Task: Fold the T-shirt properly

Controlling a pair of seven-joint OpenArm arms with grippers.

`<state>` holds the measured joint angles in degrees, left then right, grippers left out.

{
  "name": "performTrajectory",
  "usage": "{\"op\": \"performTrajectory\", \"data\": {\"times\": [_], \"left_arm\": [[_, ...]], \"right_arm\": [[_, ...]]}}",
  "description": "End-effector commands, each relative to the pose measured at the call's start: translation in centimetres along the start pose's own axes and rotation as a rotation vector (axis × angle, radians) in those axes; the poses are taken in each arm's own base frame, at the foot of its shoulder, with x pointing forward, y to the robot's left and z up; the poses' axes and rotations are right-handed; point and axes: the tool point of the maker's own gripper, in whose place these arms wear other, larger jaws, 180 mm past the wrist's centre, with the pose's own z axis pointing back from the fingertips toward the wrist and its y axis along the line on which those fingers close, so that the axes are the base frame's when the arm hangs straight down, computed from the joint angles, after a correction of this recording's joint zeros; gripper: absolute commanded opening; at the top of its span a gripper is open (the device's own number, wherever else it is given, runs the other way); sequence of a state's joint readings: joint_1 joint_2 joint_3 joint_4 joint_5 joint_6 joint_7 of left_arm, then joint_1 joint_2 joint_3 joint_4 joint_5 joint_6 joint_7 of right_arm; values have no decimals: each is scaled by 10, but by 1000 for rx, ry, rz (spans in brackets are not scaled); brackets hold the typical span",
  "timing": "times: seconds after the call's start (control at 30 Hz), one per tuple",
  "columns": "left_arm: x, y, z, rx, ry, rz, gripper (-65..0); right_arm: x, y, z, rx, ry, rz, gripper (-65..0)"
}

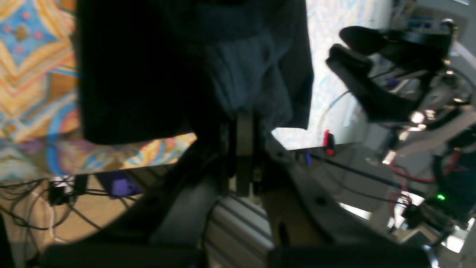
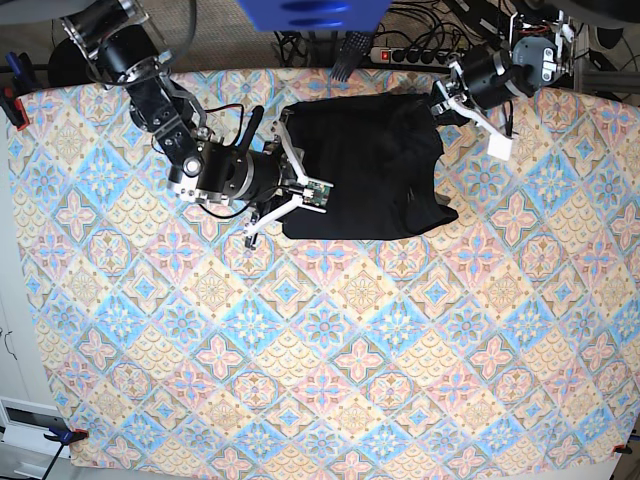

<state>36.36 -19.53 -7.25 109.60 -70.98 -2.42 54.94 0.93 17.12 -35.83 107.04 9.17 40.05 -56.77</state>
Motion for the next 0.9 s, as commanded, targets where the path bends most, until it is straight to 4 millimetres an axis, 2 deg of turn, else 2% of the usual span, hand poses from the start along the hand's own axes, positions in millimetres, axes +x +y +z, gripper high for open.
{"op": "performTrajectory", "data": {"times": [0.0,0.2,0.3,0.47,0.6,0.7,0.8,0.87], "left_arm": [[-6,0,3,2,15,-8,-650],[-32,21,-8,72,97,-23,-650],[-43,31,-13,104,132,-35,-650],[-47,51,-26,170,175,-75,-650],[-40,58,-27,218,169,-141,-650],[-38,53,-25,217,162,-172,-645],[-37,36,-14,189,163,-233,-640],[-41,18,-7,156,182,-273,-640]], "right_arm": [[15,-9,7,-25,-51,15,-520],[17,-10,8,-31,-57,19,-577],[11,-24,13,-67,-51,-10,-587],[5,-38,20,-109,-47,-41,-586],[3,-43,22,-123,-45,-50,-586],[3,-43,22,-124,-44,-52,-586],[3,-43,22,-124,-44,-52,-586],[5,-45,22,-126,-50,-52,-586]]}}
